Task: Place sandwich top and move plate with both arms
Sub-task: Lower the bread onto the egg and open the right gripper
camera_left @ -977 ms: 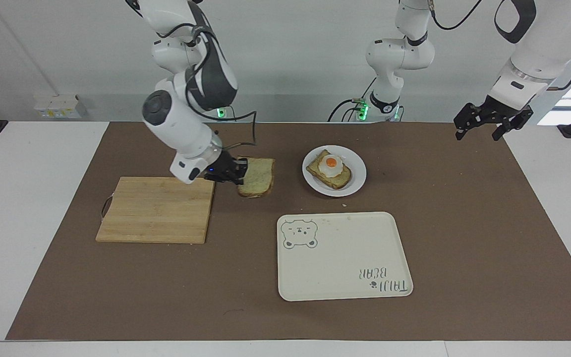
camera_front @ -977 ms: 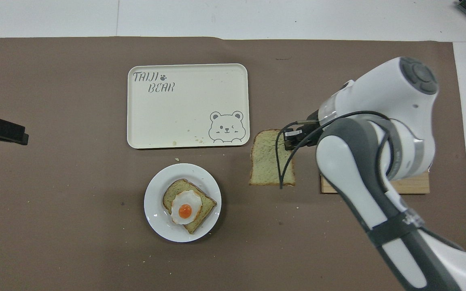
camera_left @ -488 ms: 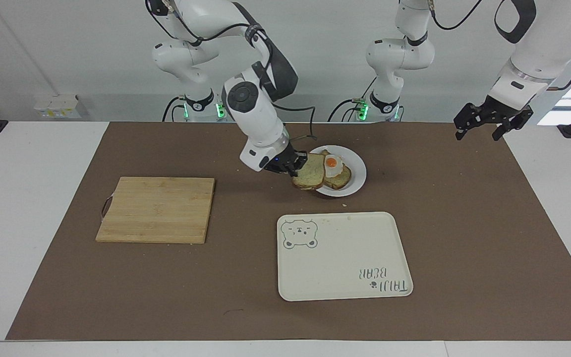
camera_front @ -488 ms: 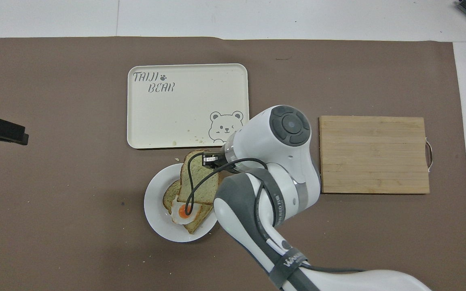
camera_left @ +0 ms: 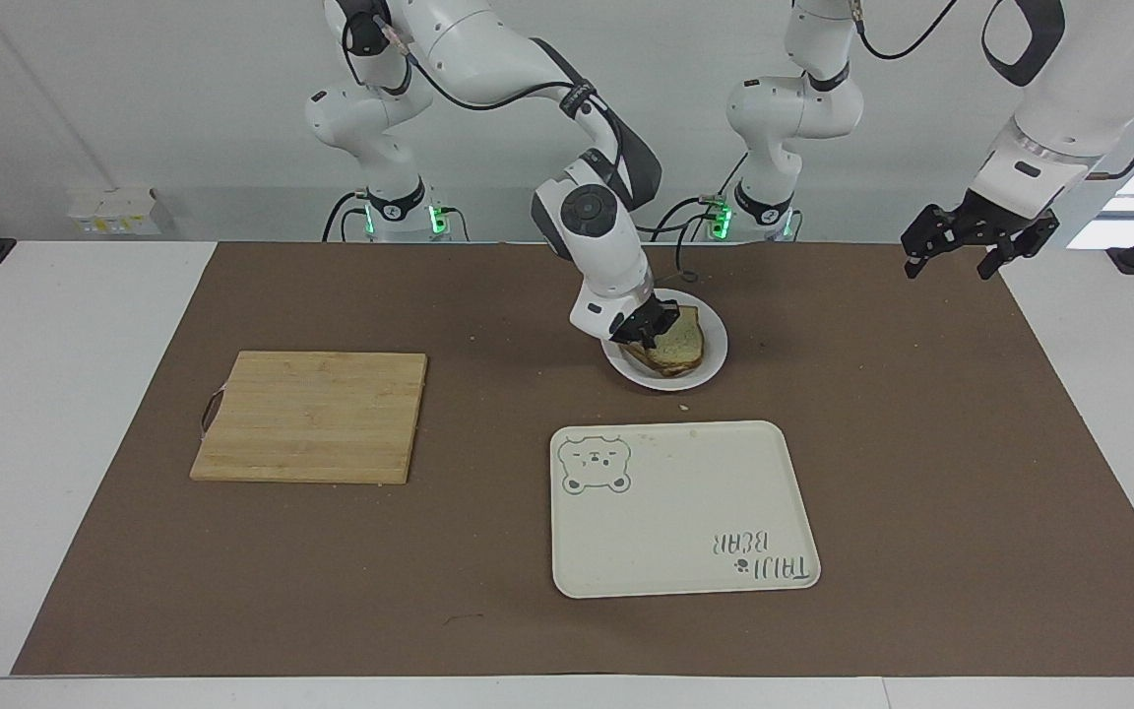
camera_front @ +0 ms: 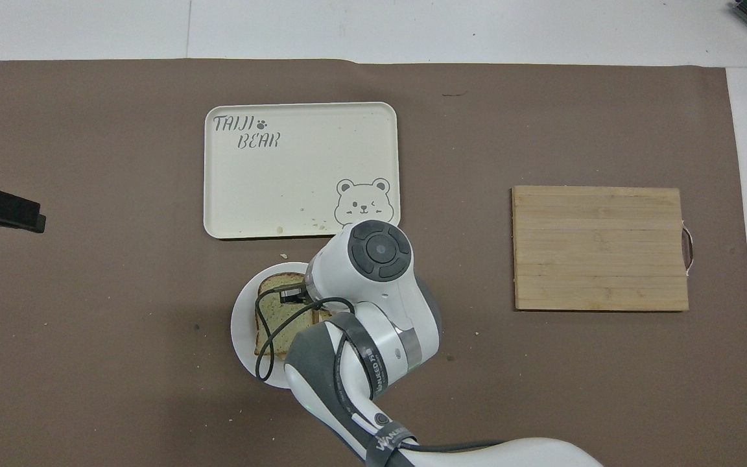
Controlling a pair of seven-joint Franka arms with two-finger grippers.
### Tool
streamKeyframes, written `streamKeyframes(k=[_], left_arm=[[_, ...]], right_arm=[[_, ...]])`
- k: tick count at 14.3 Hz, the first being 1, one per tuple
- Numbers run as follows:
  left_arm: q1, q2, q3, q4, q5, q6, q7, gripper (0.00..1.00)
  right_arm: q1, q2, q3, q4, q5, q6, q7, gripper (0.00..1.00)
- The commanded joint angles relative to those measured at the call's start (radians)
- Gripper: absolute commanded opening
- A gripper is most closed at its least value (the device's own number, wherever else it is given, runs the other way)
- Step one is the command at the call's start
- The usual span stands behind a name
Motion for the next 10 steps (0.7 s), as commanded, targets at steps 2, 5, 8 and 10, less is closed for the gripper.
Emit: streamKeyframes(k=[2,5,8,10], left_arm=[[-0.002,-0.008,0.001,0.007,0.011,-0.012,-0.010,1.00],[-0.002,-0.008,0.001,0.007,0.011,-0.012,-0.010,1.00],[-0.002,-0.008,0.001,0.007,0.011,-0.012,-0.010,1.00],[-0.002,-0.009,0.001,0.007,0.011,-0.012,-0.010,1.00]], right_arm=[[0.013,0.003,-0.006,-0.038,-0.030,0.022,-0.123,0.00],[0.012,0.003,-0.006,-0.042,-0.035,0.028,-0.130,0.00],[0.000,0.000,-0.009,-0.030,-0.046,0.026,-0.146,1.00],[-0.003,-0.021,-0.021,-0.023,-0.046,0.023,-0.146,1.00]])
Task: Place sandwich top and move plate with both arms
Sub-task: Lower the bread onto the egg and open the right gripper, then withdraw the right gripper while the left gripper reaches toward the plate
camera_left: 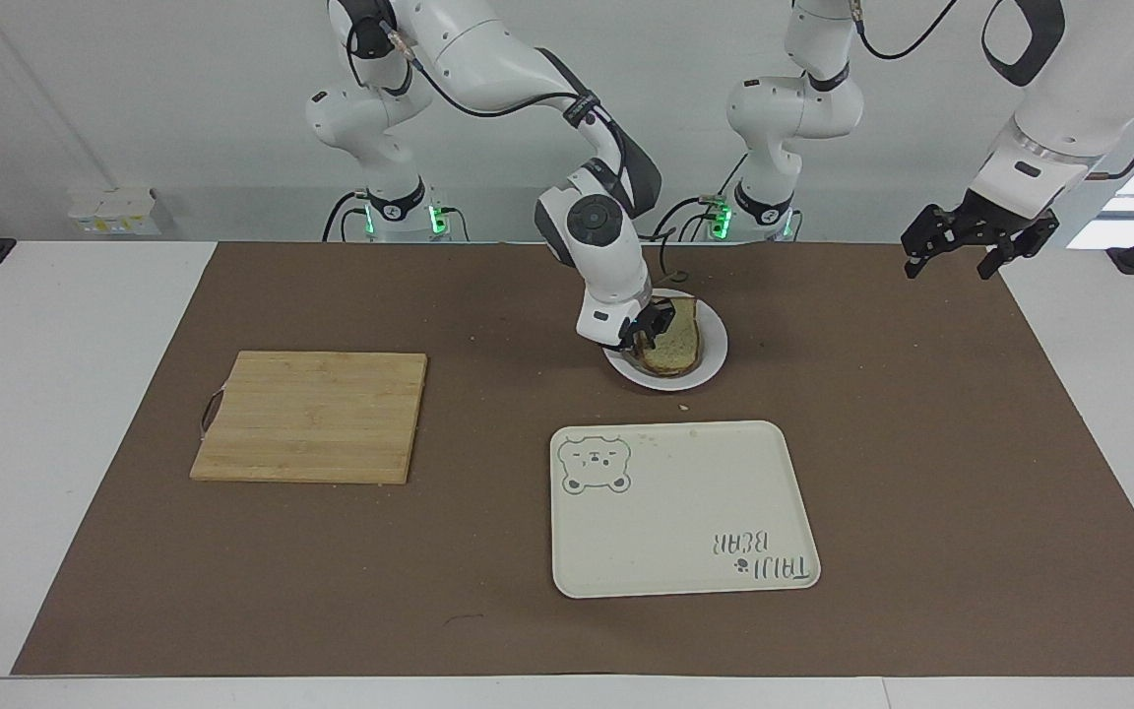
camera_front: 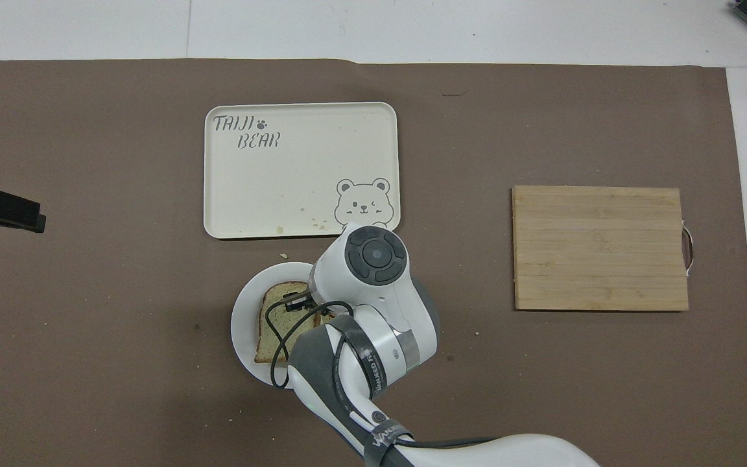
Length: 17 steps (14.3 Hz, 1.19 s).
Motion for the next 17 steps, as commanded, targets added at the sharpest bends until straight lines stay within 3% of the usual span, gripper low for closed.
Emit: streamKeyframes(k=[1,8,13,15,17], left_arm=[[-0.002,-0.009,0.001,0.007,0.011,-0.012,-0.010,1.00],[-0.002,-0.009,0.001,0.007,0.011,-0.012,-0.010,1.00],[-0.016,-0.013,-0.011,0.004,-0.030,-0.027,-0.016,1.00],[-0.017,-0.046,-0.010,-0.077,-0.090,-0.010,-0.007,1.00],[-0.022,-0.072,-0.016,-0.175,-0.104,0.049,-0.001,1.00]], right_arm=[[-0.021,-0.052,-0.011,-0.004,-0.021,0.009,-0.019,1.00],[-0.299,-0.194,-0.011,-0.005,-0.044,-0.177,-0.022,1.00],[-0.417,-0.263,-0.011,-0.004,-0.286,-0.211,-0.017,1.00],[-0.434,-0.290,-0.015,-0.004,-0.393,-0.215,-0.003,1.00],[-0.487,-0.327,-0.020,0.005,-0.420,-0.234,-0.008,1.00]])
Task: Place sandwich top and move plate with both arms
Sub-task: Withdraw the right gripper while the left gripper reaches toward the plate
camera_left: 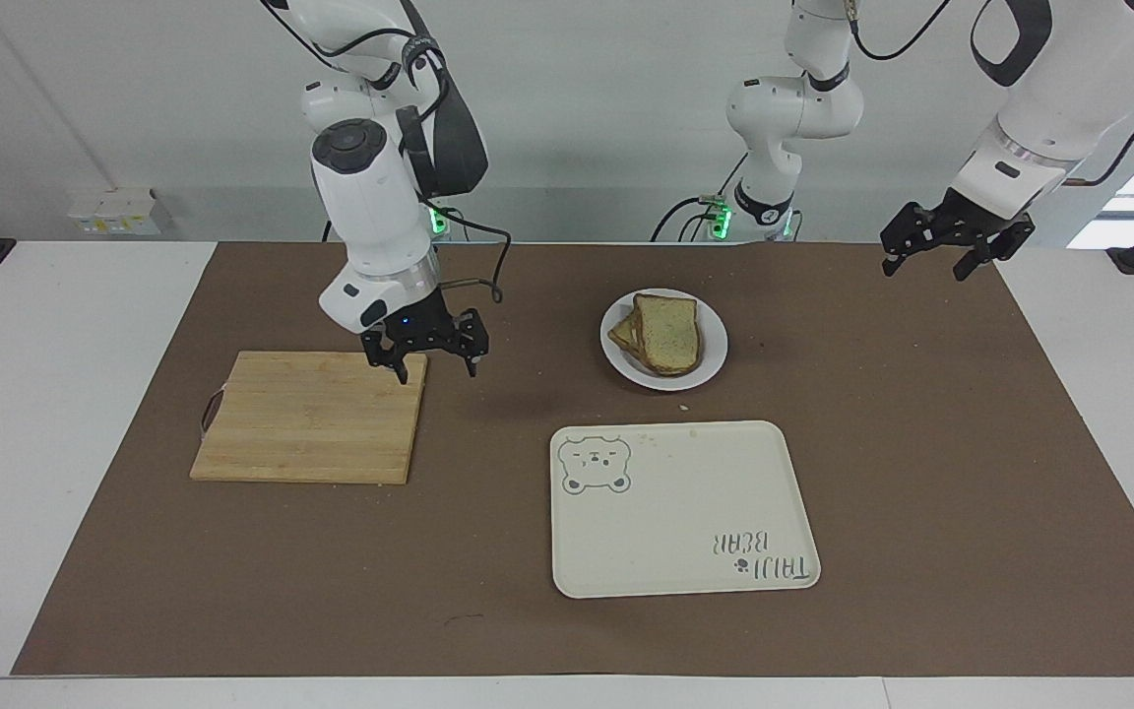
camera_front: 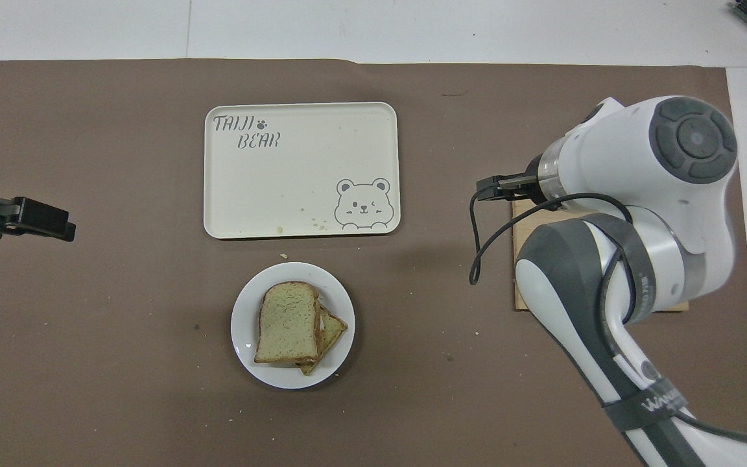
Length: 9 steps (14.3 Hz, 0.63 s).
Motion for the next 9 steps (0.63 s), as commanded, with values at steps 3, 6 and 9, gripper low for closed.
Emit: streamKeyframes(k=[3,6,9], left_arm=[[-0.008,-0.120,0.004,-0.330,-0.151,0.229,0.057,1.00],[-0.010,-0.109,0.004,-0.433,-0.257,0.302,0.133,1.00],[-0.011,-0.103,0.004,-0.566,-0.346,0.412,0.299,1.00]], right_arm=[[-0.104,-0.109,0.005,0.027,-0.032,-0.146,0.000,1.00],[-0.173,-0.137,-0.007,0.128,-0.035,-0.318,-0.014,1.00],[-0.233,-0.140,-0.008,0.193,-0.035,-0.441,-0.020,1.00]])
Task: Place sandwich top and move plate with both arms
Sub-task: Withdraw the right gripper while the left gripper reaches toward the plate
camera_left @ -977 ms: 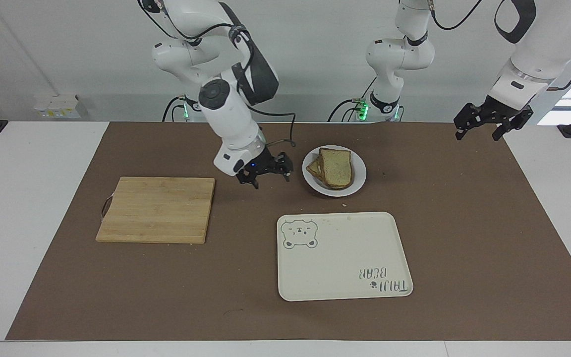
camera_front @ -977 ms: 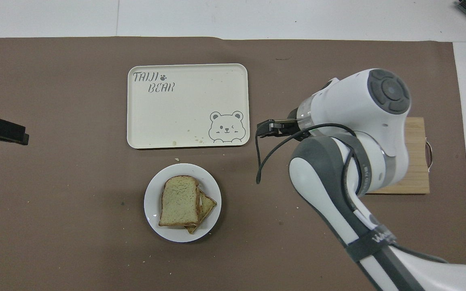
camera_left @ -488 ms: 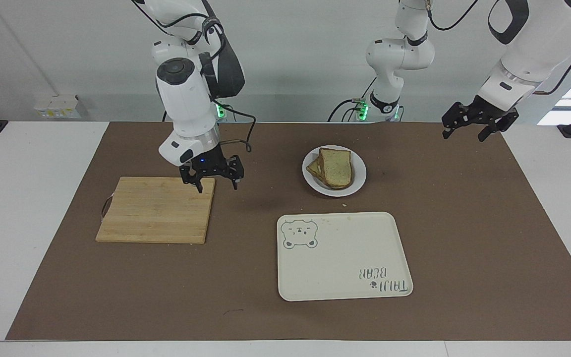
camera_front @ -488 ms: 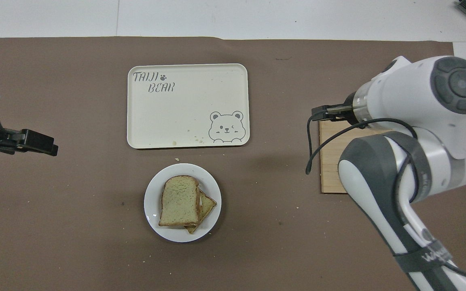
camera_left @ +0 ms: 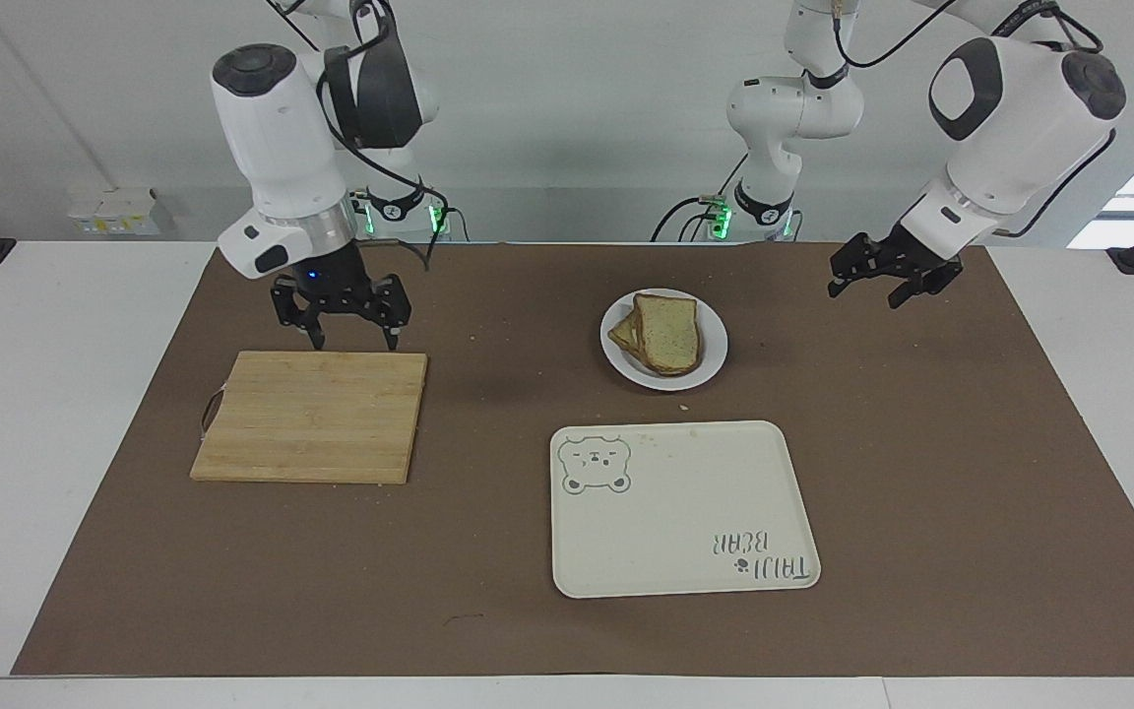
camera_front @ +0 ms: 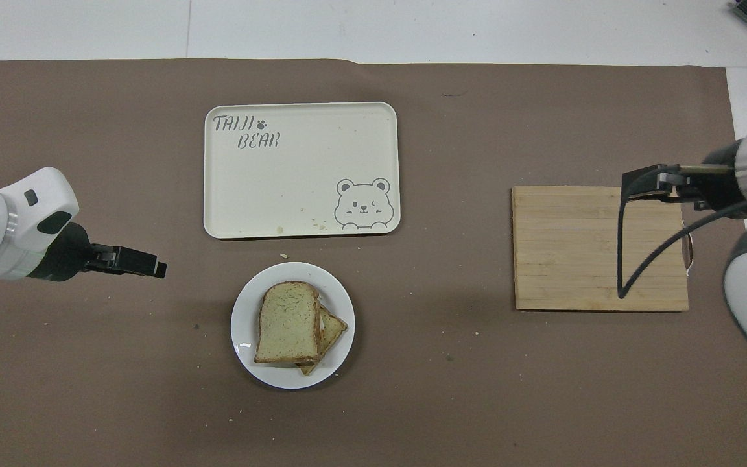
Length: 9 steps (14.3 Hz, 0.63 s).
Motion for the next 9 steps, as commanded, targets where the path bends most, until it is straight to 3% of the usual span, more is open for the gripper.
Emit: streamKeyframes(k=[1,4,9], left_arm=[[-0.019,-0.032,0.007,-0.156,-0.090,0.117,0.119,1.00],[-0.034,0.011,0.007,-0.262,-0.272,0.209,0.236,1.00],[-0.085,0.029,0.005,-0.380,-0.414,0.301,0.293,1.00]], right_arm=[[-0.056,-0.003,0.006,0.050,-0.017,-0.082,-0.028,1.00],[-0.110,-0.068,0.003,0.002,0.000,-0.106,-0.058,1.00],[-0.108,-0.105,0.009,-0.068,0.002,-0.066,-0.076,1.00]])
